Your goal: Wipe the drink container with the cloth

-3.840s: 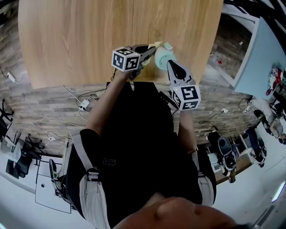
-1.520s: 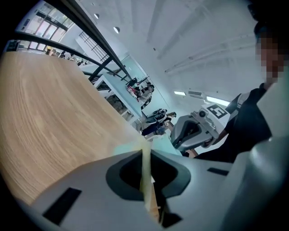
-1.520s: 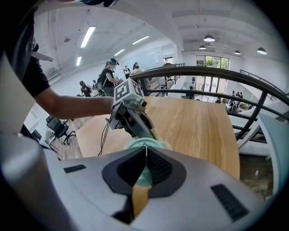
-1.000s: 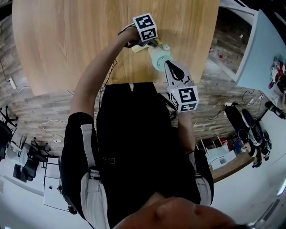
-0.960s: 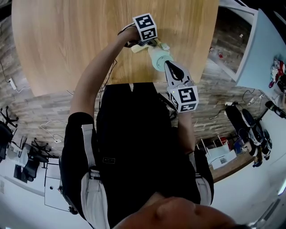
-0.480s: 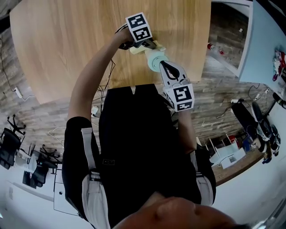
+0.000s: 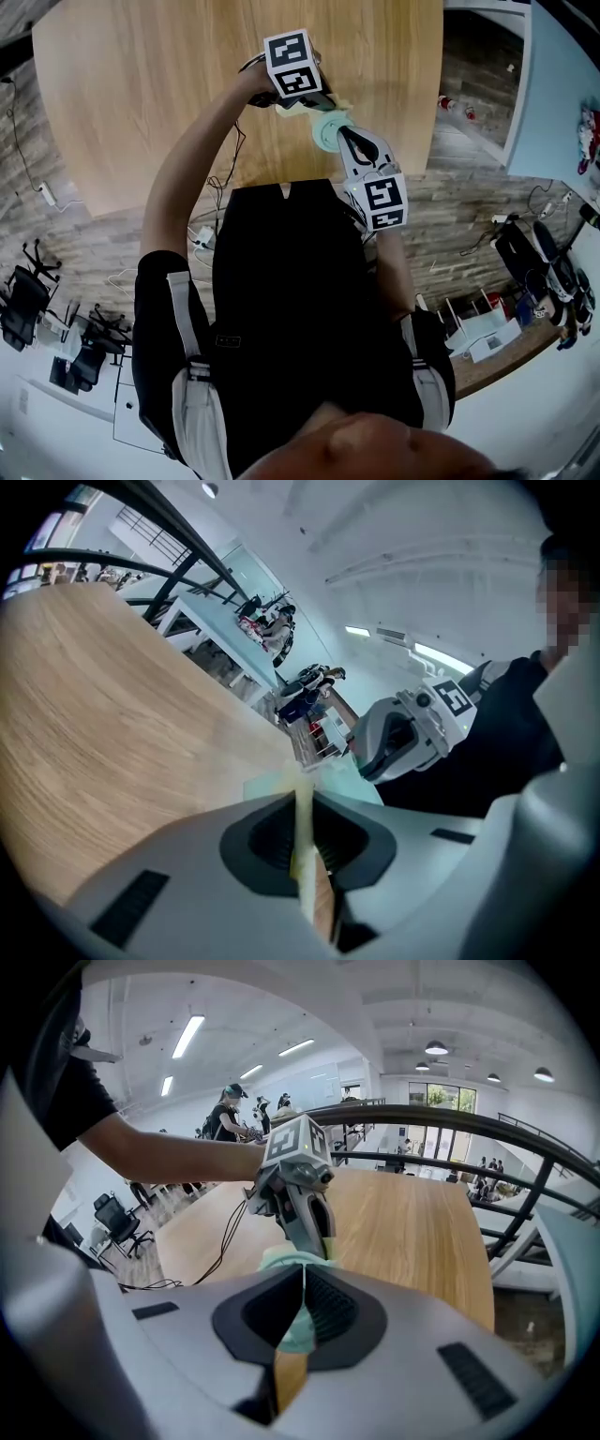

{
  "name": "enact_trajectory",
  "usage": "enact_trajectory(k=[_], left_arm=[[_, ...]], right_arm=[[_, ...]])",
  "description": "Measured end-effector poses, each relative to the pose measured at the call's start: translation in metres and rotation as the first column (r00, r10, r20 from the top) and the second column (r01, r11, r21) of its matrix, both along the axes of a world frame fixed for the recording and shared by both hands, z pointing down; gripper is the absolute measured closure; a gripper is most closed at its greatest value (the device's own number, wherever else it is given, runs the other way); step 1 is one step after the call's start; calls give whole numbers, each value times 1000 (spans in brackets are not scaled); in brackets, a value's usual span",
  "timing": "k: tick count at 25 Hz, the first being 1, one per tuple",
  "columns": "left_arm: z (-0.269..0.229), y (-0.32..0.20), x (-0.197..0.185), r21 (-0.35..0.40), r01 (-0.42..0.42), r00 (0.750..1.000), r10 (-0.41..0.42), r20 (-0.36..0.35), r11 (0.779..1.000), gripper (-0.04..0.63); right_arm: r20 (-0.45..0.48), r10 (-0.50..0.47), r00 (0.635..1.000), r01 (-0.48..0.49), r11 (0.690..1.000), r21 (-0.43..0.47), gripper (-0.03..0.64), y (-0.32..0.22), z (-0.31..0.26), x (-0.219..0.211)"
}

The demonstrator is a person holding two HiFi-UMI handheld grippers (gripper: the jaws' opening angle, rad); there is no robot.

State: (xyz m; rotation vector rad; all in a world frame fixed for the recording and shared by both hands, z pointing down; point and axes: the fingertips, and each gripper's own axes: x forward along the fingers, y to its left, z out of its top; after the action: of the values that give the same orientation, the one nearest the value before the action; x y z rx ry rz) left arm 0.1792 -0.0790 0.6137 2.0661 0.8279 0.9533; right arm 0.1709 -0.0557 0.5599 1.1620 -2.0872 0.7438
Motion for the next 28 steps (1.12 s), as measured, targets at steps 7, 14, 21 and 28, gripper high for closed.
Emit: enact_trajectory(k=[7, 14, 21, 28], left_arm=[[43, -1, 4, 1, 97, 993, -96, 67, 995, 558], [77, -2, 14, -75, 231, 969, -222, 105, 970, 558], [101, -5, 2, -75, 489, 867, -475, 151, 869, 558], [106, -7, -19, -124, 748, 663, -723, 193, 653, 558]], right_arm=[[-19, -1, 1000, 1, 1000, 8, 583, -3, 1, -3], [-24, 5, 1000, -5, 1000, 16, 583, -5, -1, -2], [-32, 1, 1000, -1, 1000, 25, 583, -2, -3, 0], [-42, -6, 999, 8, 999, 40, 583, -7, -1, 2]])
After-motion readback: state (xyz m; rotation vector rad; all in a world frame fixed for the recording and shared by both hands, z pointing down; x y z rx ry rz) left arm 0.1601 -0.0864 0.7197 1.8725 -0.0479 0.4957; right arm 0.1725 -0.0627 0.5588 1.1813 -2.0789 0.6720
